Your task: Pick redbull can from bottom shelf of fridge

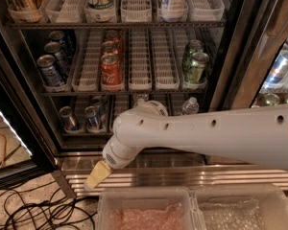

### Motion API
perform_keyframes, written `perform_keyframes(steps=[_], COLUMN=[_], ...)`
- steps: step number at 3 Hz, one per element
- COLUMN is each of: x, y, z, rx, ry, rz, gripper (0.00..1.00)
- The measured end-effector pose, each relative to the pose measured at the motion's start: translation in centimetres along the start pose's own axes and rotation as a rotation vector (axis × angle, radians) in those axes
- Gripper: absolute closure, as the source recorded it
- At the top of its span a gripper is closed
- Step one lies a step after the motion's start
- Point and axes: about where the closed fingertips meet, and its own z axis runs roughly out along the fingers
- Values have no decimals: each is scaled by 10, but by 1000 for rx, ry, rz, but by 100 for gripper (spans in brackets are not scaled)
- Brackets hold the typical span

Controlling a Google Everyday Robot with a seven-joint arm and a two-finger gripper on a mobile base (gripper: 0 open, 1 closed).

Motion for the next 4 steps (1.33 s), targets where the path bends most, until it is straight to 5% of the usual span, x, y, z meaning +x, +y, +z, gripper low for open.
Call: perform_keyframes(steps=[2, 4], x=[-8, -29], y=[4, -10], z=[37, 87], rx=[41, 33], ry=[-31, -92], rz=[3, 202], gripper=[0, 0])
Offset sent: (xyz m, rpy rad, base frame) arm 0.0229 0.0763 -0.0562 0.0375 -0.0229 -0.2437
